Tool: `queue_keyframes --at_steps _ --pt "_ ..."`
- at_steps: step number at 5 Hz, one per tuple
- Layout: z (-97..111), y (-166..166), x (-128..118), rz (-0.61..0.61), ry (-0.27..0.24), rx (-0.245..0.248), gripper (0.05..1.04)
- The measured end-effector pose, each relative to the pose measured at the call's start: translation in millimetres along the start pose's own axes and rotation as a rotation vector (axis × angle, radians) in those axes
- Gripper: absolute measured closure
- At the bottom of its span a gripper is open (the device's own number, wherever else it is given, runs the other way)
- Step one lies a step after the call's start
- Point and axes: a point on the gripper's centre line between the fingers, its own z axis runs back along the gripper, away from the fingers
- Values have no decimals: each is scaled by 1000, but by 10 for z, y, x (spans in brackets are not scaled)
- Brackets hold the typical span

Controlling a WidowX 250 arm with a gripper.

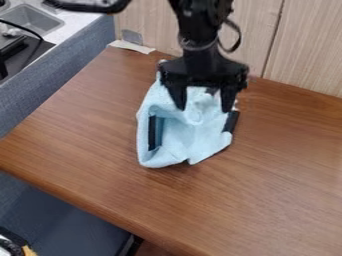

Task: Fold the cloth from the bottom to the top

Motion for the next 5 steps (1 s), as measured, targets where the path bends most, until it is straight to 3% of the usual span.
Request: queue_keyframes --at_steps 1,2,3,5 --pt "71 9 -174 -3 -6 -2 83" --pt "-26 45 -409 -13 35 29 83" --pt "-236 180 -610 3 105 92 83" --pt "-594 364 -680 54 165 144 107"
